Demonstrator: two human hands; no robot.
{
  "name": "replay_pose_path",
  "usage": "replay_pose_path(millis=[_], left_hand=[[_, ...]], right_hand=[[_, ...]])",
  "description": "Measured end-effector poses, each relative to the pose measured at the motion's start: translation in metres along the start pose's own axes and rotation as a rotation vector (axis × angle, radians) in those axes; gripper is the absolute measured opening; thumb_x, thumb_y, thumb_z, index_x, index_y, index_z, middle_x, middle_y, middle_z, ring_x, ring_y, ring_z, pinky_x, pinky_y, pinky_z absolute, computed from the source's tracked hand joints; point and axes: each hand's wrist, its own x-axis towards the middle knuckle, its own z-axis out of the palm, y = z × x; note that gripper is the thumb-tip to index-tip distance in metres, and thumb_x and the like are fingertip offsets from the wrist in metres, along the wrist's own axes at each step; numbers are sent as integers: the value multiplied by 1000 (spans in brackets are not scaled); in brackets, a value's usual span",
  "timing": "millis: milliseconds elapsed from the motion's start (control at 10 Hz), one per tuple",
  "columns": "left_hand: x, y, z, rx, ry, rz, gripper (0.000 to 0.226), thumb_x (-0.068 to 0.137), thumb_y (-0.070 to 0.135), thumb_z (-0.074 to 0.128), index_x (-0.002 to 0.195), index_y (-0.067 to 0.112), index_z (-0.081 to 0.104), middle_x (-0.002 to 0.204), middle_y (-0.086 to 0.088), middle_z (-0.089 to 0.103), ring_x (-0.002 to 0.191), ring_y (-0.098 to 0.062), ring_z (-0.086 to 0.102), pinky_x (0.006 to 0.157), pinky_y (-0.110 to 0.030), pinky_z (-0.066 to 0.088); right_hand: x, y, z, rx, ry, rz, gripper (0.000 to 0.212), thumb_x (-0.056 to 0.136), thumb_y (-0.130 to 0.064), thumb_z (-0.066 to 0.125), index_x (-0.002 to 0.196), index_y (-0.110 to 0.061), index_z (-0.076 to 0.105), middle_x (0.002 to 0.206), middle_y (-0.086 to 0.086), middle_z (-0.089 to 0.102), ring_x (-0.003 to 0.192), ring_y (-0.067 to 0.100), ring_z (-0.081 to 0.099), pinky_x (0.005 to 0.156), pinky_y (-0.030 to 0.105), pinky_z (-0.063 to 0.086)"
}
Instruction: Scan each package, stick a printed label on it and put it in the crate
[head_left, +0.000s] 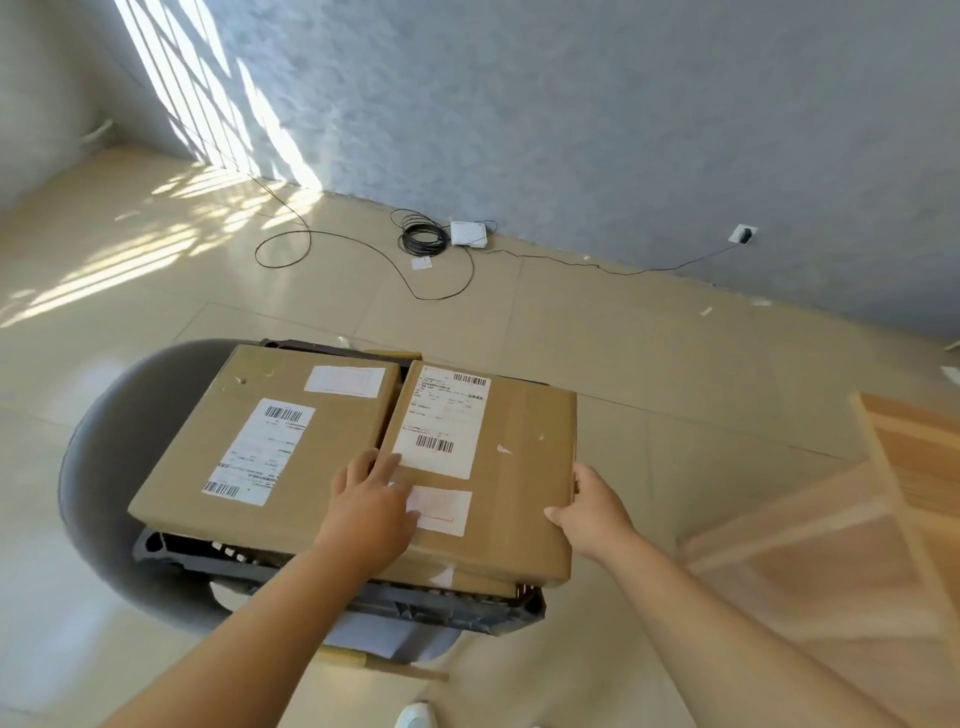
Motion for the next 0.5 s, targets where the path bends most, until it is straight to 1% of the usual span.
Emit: replay_pose_path(millis=[100, 200, 300, 400, 500], left_hand=[[1, -10, -1, -65, -44, -4, 48, 94, 43, 42, 140, 30, 37, 155, 1, 18, 144, -27, 4, 115, -47, 17], [0, -16, -4, -105, -76, 21, 50, 93, 42, 45, 141, 32, 35, 155, 5, 20, 144, -22, 8, 113, -43, 27], [2, -17, -14, -117, -108, 15, 51, 91, 40, 50, 140, 32, 38, 153, 6, 25, 142, -21, 17, 111, -42, 31], [10, -12, -31, -136, -185, -17, 46, 89, 39, 54, 133, 28, 47, 143, 2, 41, 128, -20, 41, 103, -39, 42], [19, 0, -58, -108, -179, -40, 44, 89, 42, 53, 129, 24, 50, 132, 1, 51, 112, -17, 53, 92, -32, 47]], right_hand=[[3, -6, -4, -115, -99, -28, 76, 90, -13, 61, 152, -19, 17, 148, 3, 38, 129, 23, 44, 104, 34, 40], [4, -9, -16, -258, -173, -46, 78, 93, -21, 59, 153, -20, 9, 154, 2, 29, 136, 22, 37, 106, 30, 33], [3, -16, -31, -456, -209, -68, 68, 94, -27, 56, 151, -17, 20, 154, 4, 31, 137, 23, 35, 106, 28, 31], [1, -26, -50, -634, -238, -100, 54, 95, -34, 54, 143, -14, 39, 146, 8, 43, 130, 26, 43, 102, 33, 37], [-3, -39, -74, -673, -212, -143, 54, 94, -39, 54, 140, -13, 43, 143, 8, 46, 127, 26, 46, 102, 35, 38]])
